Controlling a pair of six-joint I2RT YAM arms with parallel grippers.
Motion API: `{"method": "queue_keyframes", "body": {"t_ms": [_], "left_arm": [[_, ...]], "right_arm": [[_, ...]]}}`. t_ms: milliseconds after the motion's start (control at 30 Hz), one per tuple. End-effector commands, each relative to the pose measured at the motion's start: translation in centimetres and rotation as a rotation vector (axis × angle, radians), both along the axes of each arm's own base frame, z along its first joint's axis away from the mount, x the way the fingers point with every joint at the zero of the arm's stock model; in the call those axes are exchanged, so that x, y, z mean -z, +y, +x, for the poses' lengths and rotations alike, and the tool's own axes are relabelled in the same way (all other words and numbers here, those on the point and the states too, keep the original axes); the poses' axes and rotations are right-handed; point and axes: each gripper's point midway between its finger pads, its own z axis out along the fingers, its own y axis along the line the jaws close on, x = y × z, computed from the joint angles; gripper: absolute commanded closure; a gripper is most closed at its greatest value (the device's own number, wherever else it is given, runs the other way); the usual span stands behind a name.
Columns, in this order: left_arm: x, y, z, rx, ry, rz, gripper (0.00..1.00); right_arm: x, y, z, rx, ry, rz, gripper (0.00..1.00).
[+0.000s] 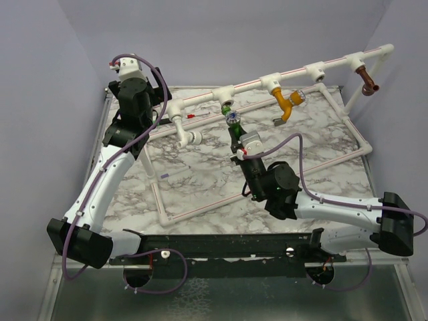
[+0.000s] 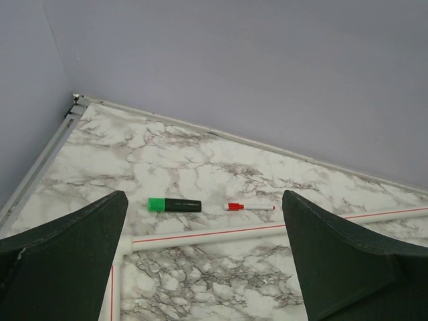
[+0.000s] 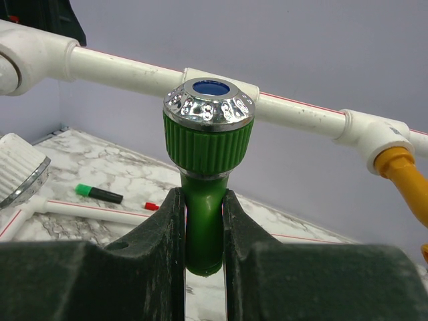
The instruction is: Install the water faucets
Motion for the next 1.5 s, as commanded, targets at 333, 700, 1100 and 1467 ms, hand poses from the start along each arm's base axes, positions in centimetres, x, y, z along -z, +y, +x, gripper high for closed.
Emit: {"method": "queue_keyframes", "body": {"t_ms": [333,700,1100,1467], "left_arm": [[8.2,-2.2,-2.6,0.130,0.294,0.086,0.01],[8.3,-2.3,-2.6,0.136,0.296,0.086,0.01],[8.2,-2.7,-2.7,0.148,0.295,0.086,0.01],[8.2,-2.9,-2.8,0.154,0.293,0.093,0.01]], "right_arm": [[-2.8,-1.5,-0.1,0.068,-0.037,0.081,0.99],[-2.8,-0.6,0.2,0.058,-0.032,0.063,0.99],[-1.3,0.2,0.9,0.089,-0.007,0.036,0.99],[-1.4,1.2,1.1,0.053,0.052,0.171,1.00]]}}
